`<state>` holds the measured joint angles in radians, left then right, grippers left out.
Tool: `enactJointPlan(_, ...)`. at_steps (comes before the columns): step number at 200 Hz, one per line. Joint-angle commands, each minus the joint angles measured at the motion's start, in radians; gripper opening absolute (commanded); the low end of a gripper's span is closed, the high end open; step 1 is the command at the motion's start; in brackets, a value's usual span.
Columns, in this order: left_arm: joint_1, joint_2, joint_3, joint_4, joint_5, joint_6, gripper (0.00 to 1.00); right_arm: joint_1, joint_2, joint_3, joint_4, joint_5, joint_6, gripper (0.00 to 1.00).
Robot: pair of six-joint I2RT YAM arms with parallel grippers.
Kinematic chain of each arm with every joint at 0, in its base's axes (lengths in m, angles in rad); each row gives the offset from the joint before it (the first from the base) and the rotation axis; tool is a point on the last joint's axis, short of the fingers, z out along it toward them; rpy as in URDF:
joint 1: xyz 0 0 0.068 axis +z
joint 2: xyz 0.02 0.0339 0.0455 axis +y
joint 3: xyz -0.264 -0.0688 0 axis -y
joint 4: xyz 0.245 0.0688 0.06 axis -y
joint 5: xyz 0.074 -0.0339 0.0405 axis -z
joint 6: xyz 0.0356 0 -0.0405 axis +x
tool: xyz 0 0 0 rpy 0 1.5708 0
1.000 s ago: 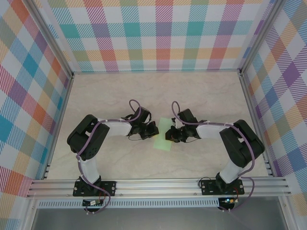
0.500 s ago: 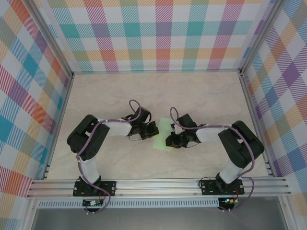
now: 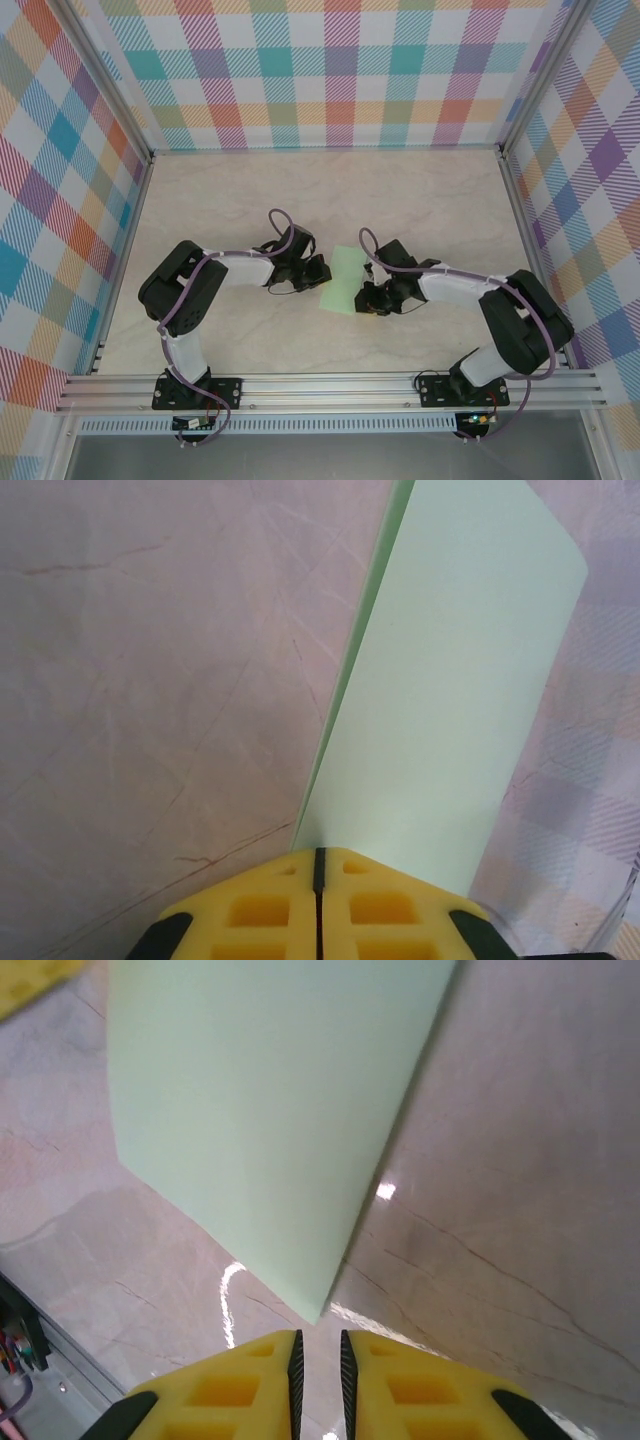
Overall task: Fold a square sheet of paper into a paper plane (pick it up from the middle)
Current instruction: Fold the square sheet of paper in half at the center of the table.
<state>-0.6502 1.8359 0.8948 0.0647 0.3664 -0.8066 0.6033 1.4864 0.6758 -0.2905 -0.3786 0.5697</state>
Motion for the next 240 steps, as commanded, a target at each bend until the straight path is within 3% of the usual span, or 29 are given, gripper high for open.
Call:
enactJointPlan(1, -0.025, 0.031, -0.031, -0.24, -0.085, 0.018, 0.15, 0.003, -0.009, 0.104, -0.031, 0.15, 0.052, 0.21)
enactJointPlan(36, -0.022, -0.097, 0.037, -0.297, -0.129, 0.014, 0.36, 0.004, 0.112, 0.23, -0.041, 0.276, 0.123, 0.21)
enactJointPlan(58, -0.01, -0.155, 0.029, -0.334, -0.192, -0.003, 0.45, 0.004, 0.195, 0.285, -0.051, 0.285, 0.124, 0.2)
enactJointPlan(105, 0.038, -0.233, -0.081, -0.321, -0.193, -0.041, 0.49, 0.011, 0.261, 0.325, 0.018, 0.181, 0.089, 0.19)
enactJointPlan(182, 0.041, -0.292, -0.181, -0.217, 0.027, -0.063, 0.57, 0.009, 0.343, 0.338, -0.027, 0.277, 0.149, 0.18)
enactJointPlan(240, 0.017, -0.323, -0.206, -0.192, 0.1, -0.083, 0.65, -0.03, 0.351, 0.253, 0.011, 0.222, 0.238, 0.19)
